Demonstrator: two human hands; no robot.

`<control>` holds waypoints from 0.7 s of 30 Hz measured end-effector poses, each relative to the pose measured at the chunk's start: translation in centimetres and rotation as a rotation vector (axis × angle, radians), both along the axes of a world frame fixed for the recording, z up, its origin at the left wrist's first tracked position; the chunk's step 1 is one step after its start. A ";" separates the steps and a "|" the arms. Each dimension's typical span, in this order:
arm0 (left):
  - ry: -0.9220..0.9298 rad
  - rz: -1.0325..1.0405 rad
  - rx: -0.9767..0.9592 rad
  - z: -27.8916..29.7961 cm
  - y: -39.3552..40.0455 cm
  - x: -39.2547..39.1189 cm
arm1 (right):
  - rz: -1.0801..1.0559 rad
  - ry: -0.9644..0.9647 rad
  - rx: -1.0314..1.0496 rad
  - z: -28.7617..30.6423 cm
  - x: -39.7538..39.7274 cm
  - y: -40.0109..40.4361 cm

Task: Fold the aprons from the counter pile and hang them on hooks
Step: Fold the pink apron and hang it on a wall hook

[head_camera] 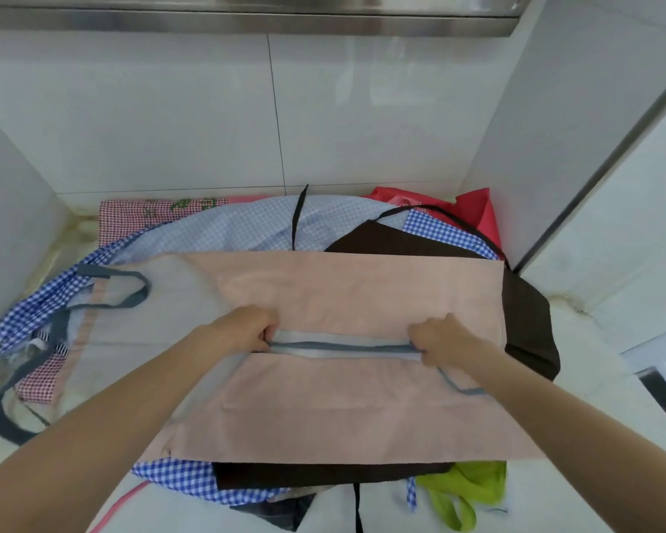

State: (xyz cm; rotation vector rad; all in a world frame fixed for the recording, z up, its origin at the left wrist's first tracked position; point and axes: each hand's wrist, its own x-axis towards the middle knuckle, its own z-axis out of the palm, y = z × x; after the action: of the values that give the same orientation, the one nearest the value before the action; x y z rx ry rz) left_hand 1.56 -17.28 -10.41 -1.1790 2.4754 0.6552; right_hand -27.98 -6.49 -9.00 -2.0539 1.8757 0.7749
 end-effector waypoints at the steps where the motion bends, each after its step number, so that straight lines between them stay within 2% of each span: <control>1: 0.014 0.003 0.017 -0.3 -0.2 0.3 | -0.018 0.027 -0.015 0.8 -1.0 -0.5; 4: 0.072 0.060 0.129 -0.3 -0.8 0.9 | -0.072 0.124 0.078 2.1 -3.4 -2.0; 6: 0.166 0.126 0.226 0.5 -1.2 0.8 | -0.135 0.082 0.187 2.9 -3.7 -2.8; 7: 0.225 0.167 0.236 1.1 -1.6 0.5 | -0.149 0.042 0.175 3.4 -3.4 -3.4; 8: 0.281 0.206 0.209 1.7 -2.0 0.1 | -0.146 0.004 0.121 4.0 -3.0 -4.1; 10: 0.300 0.227 0.027 3.0 -3.3 -0.7 | -0.099 -0.047 -0.060 5.0 -2.1 -5.9; 13: 0.143 0.160 -0.217 3.9 -5.0 -1.8 | -0.050 -0.106 -0.244 5.5 -1.5 -8.4; 17: 0.034 0.145 -0.217 2.7 -6.5 -2.8 | -0.169 -0.259 -0.206 4.2 -1.5 -10.3; 21: 0.059 0.221 -0.293 2.3 -7.3 -3.1 | -0.293 -0.331 -0.136 2.9 -1.1 -10.7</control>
State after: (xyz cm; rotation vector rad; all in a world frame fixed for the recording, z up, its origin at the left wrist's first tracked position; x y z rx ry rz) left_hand -1.52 -24.61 -8.10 -1.5795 2.5767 0.3930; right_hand -29.07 -17.20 -6.13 -1.7849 2.0100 0.2256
